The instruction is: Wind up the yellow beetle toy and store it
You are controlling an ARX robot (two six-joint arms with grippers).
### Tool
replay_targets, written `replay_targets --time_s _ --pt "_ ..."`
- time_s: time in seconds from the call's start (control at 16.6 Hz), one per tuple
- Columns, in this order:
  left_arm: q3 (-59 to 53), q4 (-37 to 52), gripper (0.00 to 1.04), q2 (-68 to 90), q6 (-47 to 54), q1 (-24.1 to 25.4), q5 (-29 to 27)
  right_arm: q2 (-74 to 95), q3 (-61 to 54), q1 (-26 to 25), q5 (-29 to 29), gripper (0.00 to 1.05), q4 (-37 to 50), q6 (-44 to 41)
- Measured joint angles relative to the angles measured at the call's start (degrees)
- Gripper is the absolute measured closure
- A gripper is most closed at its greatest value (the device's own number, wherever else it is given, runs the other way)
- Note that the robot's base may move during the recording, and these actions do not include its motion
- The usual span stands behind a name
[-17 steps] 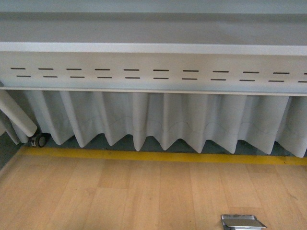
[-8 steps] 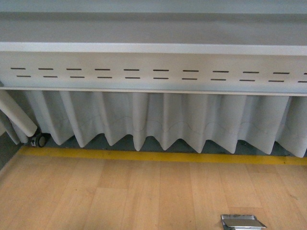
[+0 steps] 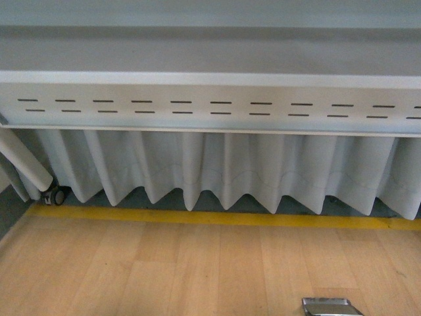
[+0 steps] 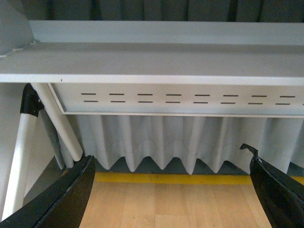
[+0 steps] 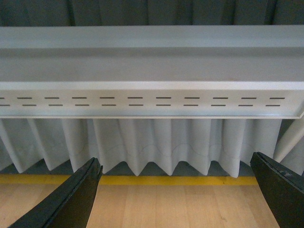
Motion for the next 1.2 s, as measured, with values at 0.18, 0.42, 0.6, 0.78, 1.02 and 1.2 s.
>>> replay_targets --time_s 0.18,0.42,0.6,0.78,1.02,1.2 --pt "0.0 0.15 0.07 0.0 0.0 0.0 0.02 -0.02 0.0 0.0 0.04 0.07 0.02 0.02" --pt "0.0 0.15 0.07 0.0 -0.02 0.0 -0.07 0.0 0.0 0.0 0.0 0.07 0.11 0.02" --pt "0.0 0.15 0.07 0.0 0.0 0.0 0.0 -0.02 0.0 0.0 0.02 0.07 0.11 0.0" --pt "0.0 0.17 0.07 0.0 0.0 0.0 0.02 -0.02 0.0 0.0 0.02 0.07 0.09 0.02" --pt "0.0 0.15 0.07 0.0 0.0 0.0 0.0 -0.02 0.0 0.0 0.0 0.07 0.11 0.02" --pt "0.0 0.15 0.07 0.0 -0.07 0.0 -0.02 0.0 0.0 0.0 0.0 0.07 0.13 0.17"
